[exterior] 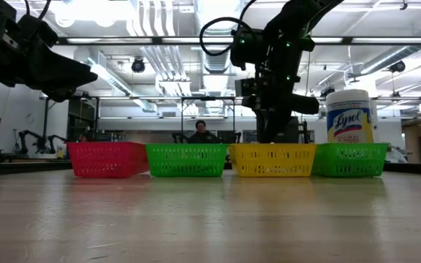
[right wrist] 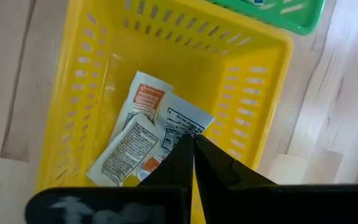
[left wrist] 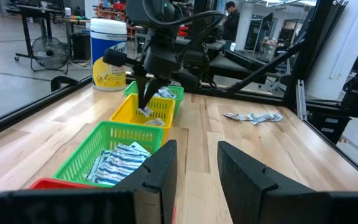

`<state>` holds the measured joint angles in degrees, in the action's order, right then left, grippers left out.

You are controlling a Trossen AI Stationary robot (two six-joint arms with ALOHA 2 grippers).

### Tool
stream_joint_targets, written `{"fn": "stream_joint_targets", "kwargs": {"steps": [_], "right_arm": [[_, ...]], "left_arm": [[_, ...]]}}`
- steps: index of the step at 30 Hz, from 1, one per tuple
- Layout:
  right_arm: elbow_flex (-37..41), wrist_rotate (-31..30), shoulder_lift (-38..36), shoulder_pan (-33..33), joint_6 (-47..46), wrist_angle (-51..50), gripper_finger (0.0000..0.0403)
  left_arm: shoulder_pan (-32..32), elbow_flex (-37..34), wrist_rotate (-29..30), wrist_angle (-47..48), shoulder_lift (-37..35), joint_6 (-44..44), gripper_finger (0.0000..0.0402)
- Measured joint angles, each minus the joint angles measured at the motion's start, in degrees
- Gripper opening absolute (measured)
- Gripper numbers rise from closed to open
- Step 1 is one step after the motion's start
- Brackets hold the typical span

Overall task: Pick & Place First Aid Supplies
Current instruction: Put the orange ointment pack into the yellow bin

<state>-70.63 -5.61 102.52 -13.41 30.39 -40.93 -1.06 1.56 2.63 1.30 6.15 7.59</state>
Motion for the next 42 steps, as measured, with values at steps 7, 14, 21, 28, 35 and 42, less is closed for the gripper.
{"fn": "stream_joint_targets", "kwargs": {"steps": [7,14,21,28,35,42], "right_arm": [[0.00,0.02,0.00,0.00,-1.09,0.08,0.0009],[0.02,0.05,-0.02,0.00,-1.50,0.07,0.0009],[0.04,0.09,-0.02,0.00,-1.54,0.07,0.0016],[0.04,0.06,-0.02,0.00,-2.48,0.09,0.0059],[-3.10,-0.84,-0.02,0.26,-2.74,-2.62,0.0088],[-11.71,-0.90,-0.09,2.83,-9.86,-13.95,0.0098]], "left_arm": [[0.01,0.00,-0.02,0.00,0.00,0.02,0.0113],[0.01,0.00,-0.02,0.00,0.00,0.09,0.0113],[0.00,0.00,-0.02,0.00,0.00,0.13,0.0113],[0.02,0.00,-0.02,0.00,0.00,0.13,0.0113],[0.01,0.00,-0.02,0.00,0.00,0.13,0.0113],[0.01,0.00,-0.02,0.00,-0.01,-0.19,0.0113]]}}
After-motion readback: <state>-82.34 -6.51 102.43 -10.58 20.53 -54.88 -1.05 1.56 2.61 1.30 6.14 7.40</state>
